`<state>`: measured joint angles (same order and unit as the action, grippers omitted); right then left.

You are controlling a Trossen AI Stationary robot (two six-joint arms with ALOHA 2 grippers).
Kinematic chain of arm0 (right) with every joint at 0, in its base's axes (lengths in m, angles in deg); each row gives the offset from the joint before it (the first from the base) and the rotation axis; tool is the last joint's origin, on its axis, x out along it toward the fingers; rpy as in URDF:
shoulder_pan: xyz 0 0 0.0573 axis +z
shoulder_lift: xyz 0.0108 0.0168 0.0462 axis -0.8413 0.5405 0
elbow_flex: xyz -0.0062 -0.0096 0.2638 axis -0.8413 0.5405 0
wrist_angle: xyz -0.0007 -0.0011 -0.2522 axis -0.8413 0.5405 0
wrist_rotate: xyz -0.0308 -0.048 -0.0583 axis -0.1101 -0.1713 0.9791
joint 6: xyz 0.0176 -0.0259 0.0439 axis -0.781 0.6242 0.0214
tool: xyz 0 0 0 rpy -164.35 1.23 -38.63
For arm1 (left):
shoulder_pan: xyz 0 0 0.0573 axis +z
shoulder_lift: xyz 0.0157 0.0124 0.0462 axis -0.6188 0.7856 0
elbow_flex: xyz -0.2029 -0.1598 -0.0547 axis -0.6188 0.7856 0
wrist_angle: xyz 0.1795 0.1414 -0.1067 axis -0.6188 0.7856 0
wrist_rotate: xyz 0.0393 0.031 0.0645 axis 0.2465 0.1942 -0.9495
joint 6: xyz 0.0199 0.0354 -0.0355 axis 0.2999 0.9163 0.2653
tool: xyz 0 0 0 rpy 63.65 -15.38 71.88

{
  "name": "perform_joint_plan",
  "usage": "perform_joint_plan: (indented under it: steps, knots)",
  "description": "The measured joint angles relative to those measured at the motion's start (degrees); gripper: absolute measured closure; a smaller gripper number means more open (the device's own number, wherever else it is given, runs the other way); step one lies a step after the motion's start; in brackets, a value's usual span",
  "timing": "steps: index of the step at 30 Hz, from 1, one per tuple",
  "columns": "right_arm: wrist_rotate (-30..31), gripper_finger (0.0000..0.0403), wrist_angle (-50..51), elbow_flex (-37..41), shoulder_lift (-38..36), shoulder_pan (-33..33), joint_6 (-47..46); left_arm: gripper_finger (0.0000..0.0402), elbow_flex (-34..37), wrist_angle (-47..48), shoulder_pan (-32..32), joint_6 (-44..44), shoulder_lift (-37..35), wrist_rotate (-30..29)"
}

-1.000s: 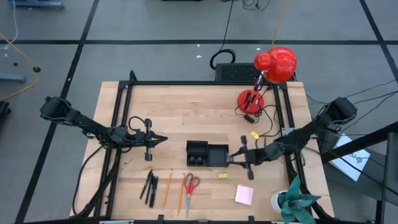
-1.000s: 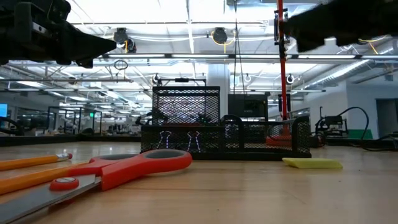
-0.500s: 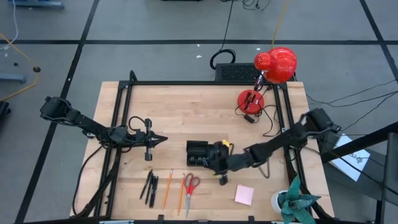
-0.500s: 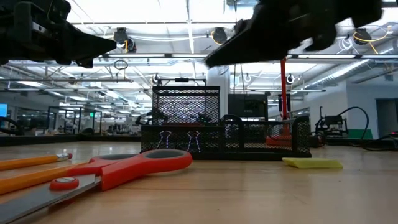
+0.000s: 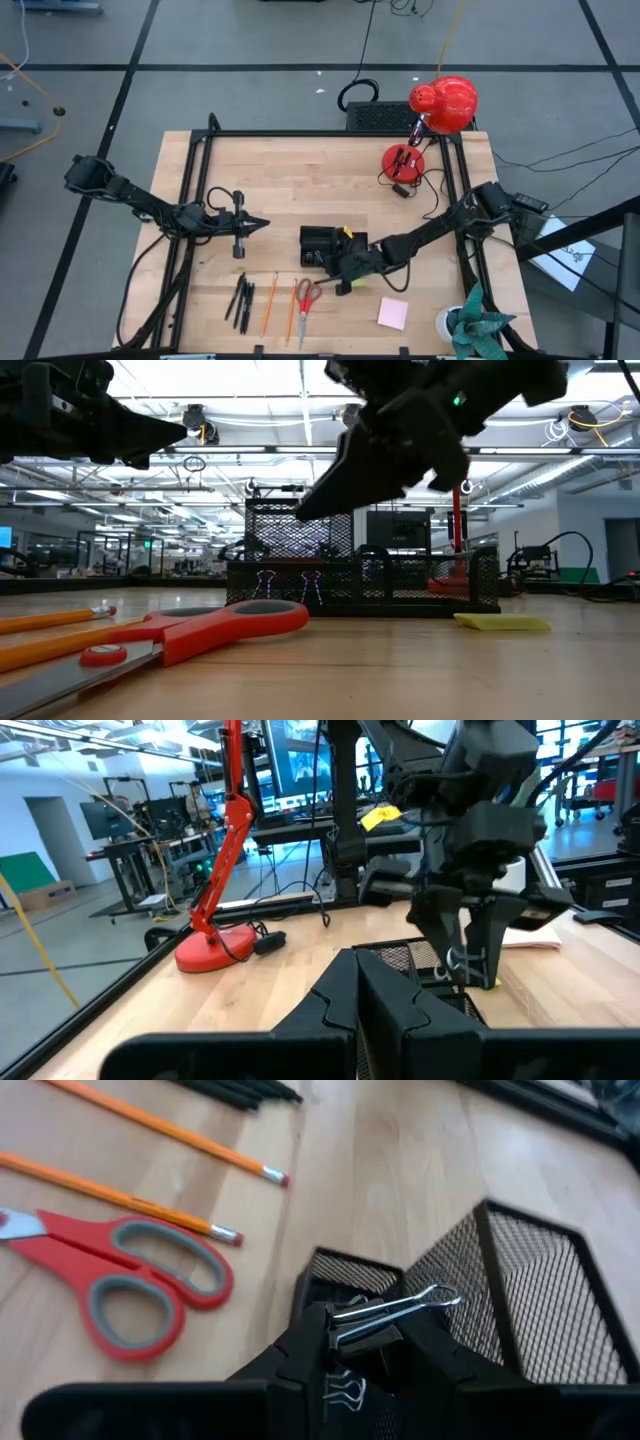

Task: Pick and place office supplies into organizer
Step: Put the black binder clip into the black desk organizer, then put the yellow eraser into the black desk organizer

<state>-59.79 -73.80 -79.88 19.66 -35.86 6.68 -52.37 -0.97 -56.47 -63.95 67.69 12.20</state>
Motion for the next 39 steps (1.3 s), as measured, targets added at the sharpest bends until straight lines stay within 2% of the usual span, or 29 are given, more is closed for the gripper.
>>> perform_joint_plan:
  steps: [15,26,39]
  knots:
    - [-0.3,0.032,1.3,0.1,1.5,-1.1,-2.2,0.0396,0.0,0.0,0.0,0.0,0.0,0.0]
    - [-0.4,0.0281,1.3,0.1,1.5,-1.1,-3.5,0.0396,0.0,0.0,0.0,-0.9,0.0,0.0]
    - [-0.4,0.0275,1.2,0.1,0.7,-1.0,-2.1,0.0396,0.0,0.0,0.0,-1.0,0.0,0.0]
